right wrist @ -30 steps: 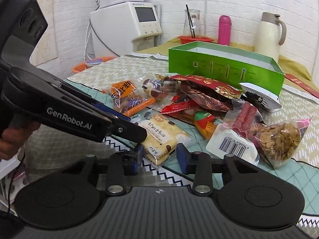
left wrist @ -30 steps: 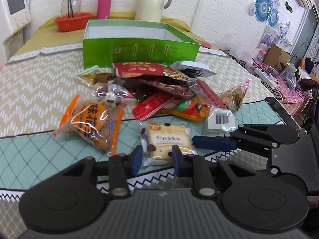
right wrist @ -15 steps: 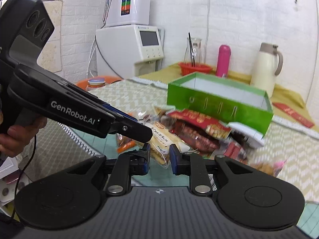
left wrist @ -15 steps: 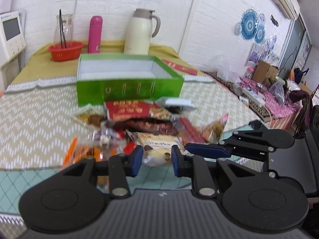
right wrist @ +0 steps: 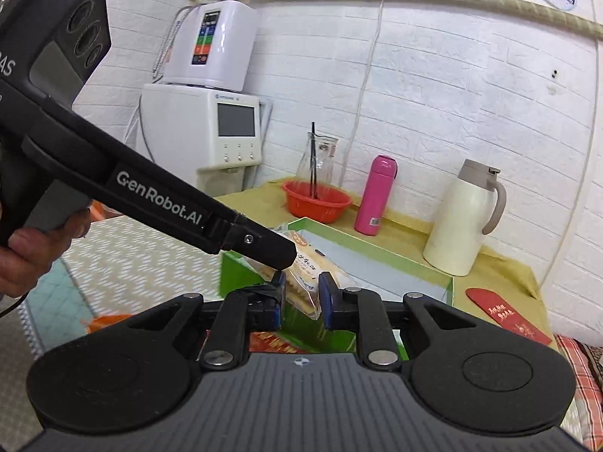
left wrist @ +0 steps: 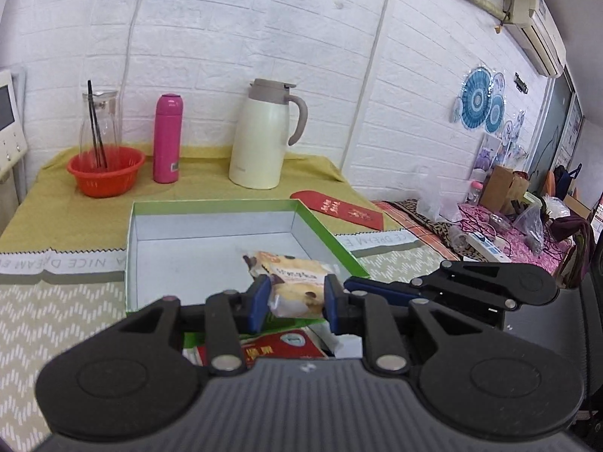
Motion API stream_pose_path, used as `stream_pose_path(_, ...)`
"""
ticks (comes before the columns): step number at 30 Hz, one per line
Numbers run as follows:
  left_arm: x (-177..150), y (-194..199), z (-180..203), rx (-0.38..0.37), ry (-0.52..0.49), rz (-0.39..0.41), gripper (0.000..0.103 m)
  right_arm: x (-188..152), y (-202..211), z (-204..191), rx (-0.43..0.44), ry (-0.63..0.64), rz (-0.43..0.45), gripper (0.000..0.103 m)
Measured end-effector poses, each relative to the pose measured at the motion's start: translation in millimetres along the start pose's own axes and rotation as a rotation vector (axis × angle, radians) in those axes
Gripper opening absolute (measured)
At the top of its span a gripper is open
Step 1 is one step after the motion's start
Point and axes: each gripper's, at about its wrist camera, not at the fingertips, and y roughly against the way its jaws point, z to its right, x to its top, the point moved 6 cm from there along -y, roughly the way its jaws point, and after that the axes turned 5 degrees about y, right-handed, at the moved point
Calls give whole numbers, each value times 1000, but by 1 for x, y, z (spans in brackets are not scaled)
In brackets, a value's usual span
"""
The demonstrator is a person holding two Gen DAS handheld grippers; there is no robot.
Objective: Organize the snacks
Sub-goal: 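Carry the cracker packet into the green box and open the left tool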
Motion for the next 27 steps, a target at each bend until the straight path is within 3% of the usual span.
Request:
stream_pose_path(9, 8, -67, -34, 37, 33, -63, 20, -19, -63, 24, 8, -3, -62, 34)
stream_pose_path(15, 8, -91, -54, 57, 65, -92, 21, -28, -91, 28, 35, -50, -107, 36)
stream_pose_path(16, 7, -92, -57, 52, 74, -98, 25, -30, -96, 29, 44, -66, -121, 40)
stream_pose_path(17, 6, -92, -59, 43, 85, -104, 46, -30, -98, 29, 54, -78, -131, 45)
stream_pose_path(18, 6, -92, -61, 33, 96, -97, 57, -30, -100, 30, 65, -91, -137, 65)
stream_pose_path(19, 6, -89, -63, 30, 110, -71, 63, -30, -101, 30, 64, -95, -137, 92)
stream_pose_path(20, 6, -86, -64, 32, 118, -49, 66, -29, -99, 31, 46, -93, -122, 103)
stream_pose_path(27, 8, -76, -65, 171, 92, -22, 75, -27, -89, 28, 24, -80, -135, 103)
